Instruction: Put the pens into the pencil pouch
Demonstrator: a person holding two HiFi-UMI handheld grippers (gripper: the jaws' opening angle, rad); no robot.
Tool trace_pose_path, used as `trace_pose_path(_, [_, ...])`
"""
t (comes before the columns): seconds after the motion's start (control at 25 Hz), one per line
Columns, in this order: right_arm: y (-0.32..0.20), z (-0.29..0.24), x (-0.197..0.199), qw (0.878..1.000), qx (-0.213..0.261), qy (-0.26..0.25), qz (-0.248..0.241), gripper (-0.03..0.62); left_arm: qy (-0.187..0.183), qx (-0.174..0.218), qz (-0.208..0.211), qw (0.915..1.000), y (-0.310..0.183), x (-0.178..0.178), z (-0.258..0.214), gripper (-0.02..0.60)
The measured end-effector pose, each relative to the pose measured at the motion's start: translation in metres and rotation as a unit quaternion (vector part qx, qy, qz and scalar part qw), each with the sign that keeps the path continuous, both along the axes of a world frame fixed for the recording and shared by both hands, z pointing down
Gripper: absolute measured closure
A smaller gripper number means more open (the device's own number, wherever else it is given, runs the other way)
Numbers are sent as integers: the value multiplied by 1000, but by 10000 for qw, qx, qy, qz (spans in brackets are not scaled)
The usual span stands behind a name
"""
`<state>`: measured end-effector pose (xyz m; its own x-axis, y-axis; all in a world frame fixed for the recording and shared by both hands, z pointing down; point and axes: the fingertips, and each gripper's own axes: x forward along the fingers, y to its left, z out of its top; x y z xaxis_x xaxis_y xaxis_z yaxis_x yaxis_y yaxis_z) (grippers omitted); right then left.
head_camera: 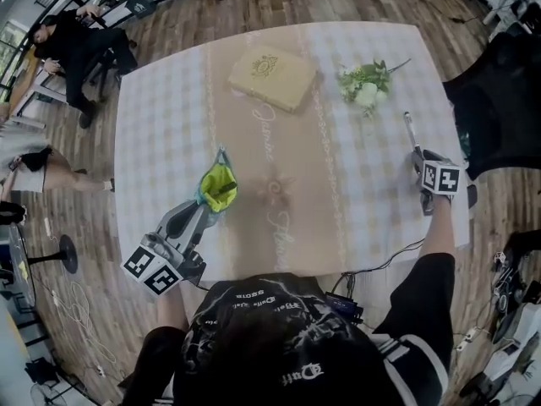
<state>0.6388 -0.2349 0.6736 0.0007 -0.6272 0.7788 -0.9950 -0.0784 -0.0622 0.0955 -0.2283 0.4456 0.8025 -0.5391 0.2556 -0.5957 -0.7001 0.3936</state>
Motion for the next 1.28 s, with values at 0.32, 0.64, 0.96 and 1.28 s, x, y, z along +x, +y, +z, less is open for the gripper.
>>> trace_pose_path(0.32, [4, 1, 2, 9996, -144, 209, 119, 525, -45, 1, -83, 10000, 4, -8, 4, 549])
trace_pose_path(0.64, [3, -19, -20, 9995, 8, 326, -17, 526, 45, 73, -303, 9995, 9, -31, -2, 549])
trace_pose_path(0.96, [20, -65, -64, 9950, 254, 794, -552, 526, 193, 106, -470, 9987, 19, -52, -2, 549])
trace_pose_path(1.28, [25, -117, -142, 9851, 625, 982, -1270, 526, 319, 160, -364, 9987, 34, -68, 0, 549])
